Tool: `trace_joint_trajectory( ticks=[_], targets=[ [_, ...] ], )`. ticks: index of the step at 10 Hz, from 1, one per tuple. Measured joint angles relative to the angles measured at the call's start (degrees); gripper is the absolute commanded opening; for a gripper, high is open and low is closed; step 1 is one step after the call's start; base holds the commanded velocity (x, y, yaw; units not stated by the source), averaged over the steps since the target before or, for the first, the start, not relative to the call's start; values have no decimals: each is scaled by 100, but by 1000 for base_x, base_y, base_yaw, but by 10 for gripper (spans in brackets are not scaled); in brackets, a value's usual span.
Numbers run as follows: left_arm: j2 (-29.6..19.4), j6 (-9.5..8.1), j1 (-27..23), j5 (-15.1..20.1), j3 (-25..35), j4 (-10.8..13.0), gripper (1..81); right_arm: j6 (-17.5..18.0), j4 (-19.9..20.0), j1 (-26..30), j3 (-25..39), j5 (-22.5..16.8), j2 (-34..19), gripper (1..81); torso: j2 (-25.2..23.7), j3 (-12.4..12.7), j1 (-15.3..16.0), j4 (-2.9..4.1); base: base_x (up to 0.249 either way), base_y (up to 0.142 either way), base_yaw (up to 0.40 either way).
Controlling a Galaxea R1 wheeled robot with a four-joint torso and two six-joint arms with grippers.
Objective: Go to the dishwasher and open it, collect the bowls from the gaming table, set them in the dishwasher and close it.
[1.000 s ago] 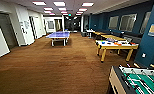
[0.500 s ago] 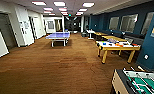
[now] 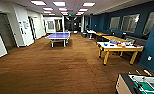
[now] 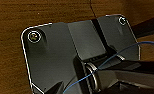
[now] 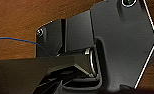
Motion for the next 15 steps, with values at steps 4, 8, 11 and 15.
trace_joint_trajectory(
  ticks=[4, 8, 11, 15],
  targets=[
    [122, 0, -5, -5, -210, 0, 811, 0, 0, 1, -6, -5, 0, 811, 0, 0, 0, 0, 194, 0, 0],
    [152, 2, 0, 0, -215, 5, 811, 0, 2, 15, -6, -27, 4, 811, 0, 0, -2, 0, 194, 0, 0],
    [201, 2, -2, -5, -212, 5, 811, 2, 0, 15, -39, -24, 0, 811, -2, 0, -2, 0, 194, 0, 0],
    [191, 2, -9, -11, -226, 2, 811, 0, 0, 30, -69, -24, 9, 811, 0, 0, 5, 0, 194, 0, 0]
  ],
)
